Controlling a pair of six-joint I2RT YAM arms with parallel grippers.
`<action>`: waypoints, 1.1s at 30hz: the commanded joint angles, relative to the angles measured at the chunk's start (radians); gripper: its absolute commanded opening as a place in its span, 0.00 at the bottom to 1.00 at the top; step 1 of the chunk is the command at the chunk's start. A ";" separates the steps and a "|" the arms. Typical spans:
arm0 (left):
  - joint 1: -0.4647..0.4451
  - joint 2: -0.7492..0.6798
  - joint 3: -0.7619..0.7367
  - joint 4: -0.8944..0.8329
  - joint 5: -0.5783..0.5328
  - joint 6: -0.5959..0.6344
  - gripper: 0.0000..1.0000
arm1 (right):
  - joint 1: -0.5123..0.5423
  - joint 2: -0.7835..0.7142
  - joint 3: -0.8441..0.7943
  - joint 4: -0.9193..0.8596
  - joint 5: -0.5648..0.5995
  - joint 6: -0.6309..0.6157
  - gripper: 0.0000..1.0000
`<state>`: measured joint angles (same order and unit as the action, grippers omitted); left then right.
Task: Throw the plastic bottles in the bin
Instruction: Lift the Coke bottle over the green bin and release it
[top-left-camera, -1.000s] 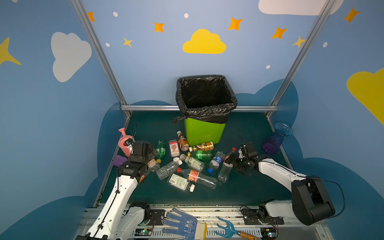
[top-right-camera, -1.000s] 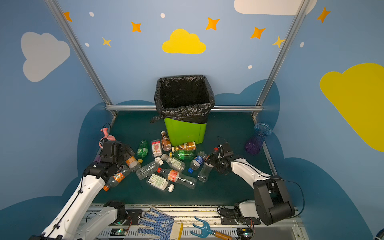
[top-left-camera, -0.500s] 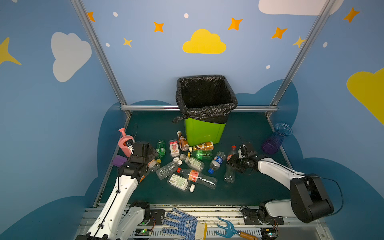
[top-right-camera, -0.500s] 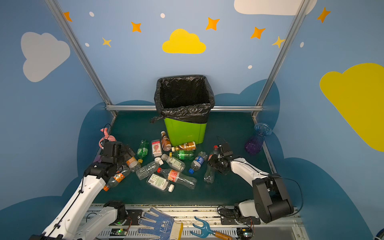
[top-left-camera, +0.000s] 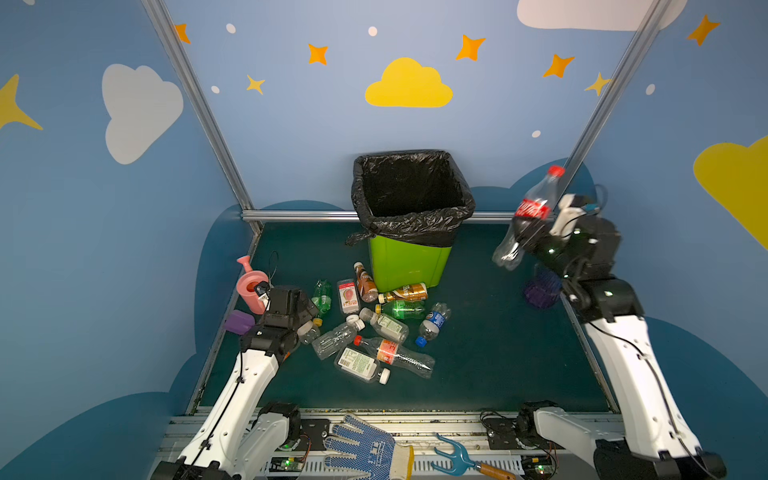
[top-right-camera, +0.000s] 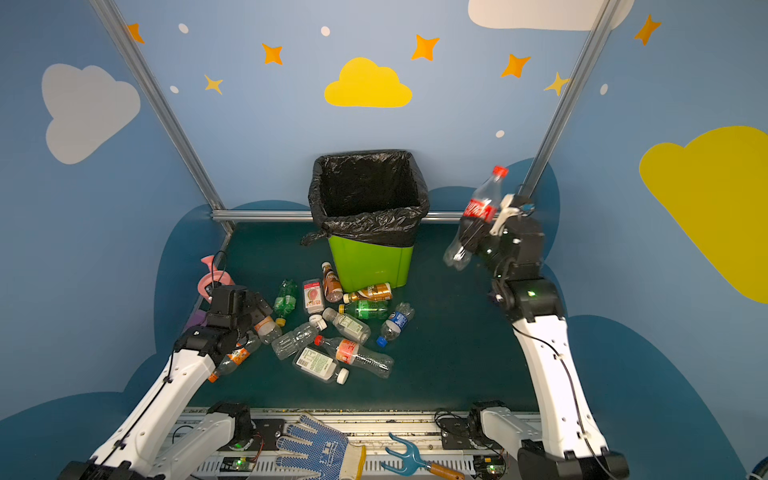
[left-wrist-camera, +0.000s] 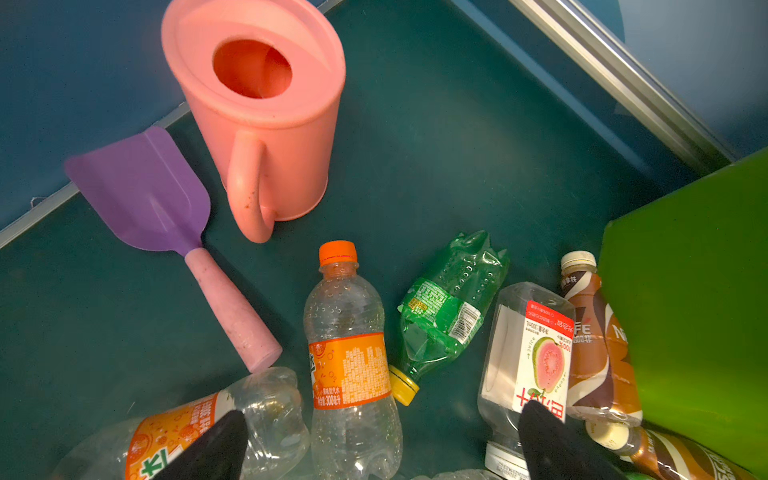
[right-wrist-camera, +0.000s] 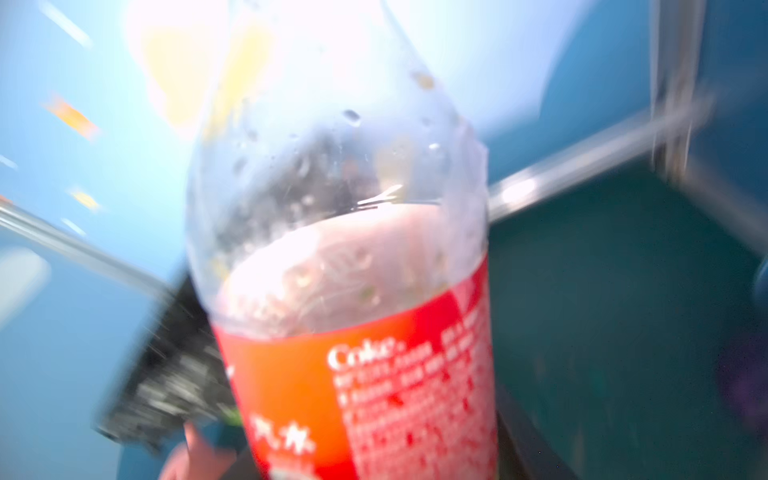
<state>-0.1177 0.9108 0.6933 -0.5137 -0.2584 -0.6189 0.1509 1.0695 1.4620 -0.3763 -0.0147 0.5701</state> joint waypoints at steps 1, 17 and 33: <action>0.007 0.011 -0.011 0.021 -0.004 -0.010 1.00 | -0.006 -0.038 0.100 0.141 0.090 -0.053 0.55; 0.009 -0.023 -0.017 -0.016 -0.010 -0.004 1.00 | 0.265 0.732 0.913 -0.190 -0.226 -0.070 0.85; 0.013 0.013 -0.012 0.015 0.021 -0.004 1.00 | 0.114 0.142 0.084 0.200 0.015 0.004 0.94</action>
<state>-0.1093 0.9184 0.6655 -0.5106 -0.2485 -0.6224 0.2955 1.1774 1.6779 -0.1585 -0.0288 0.5323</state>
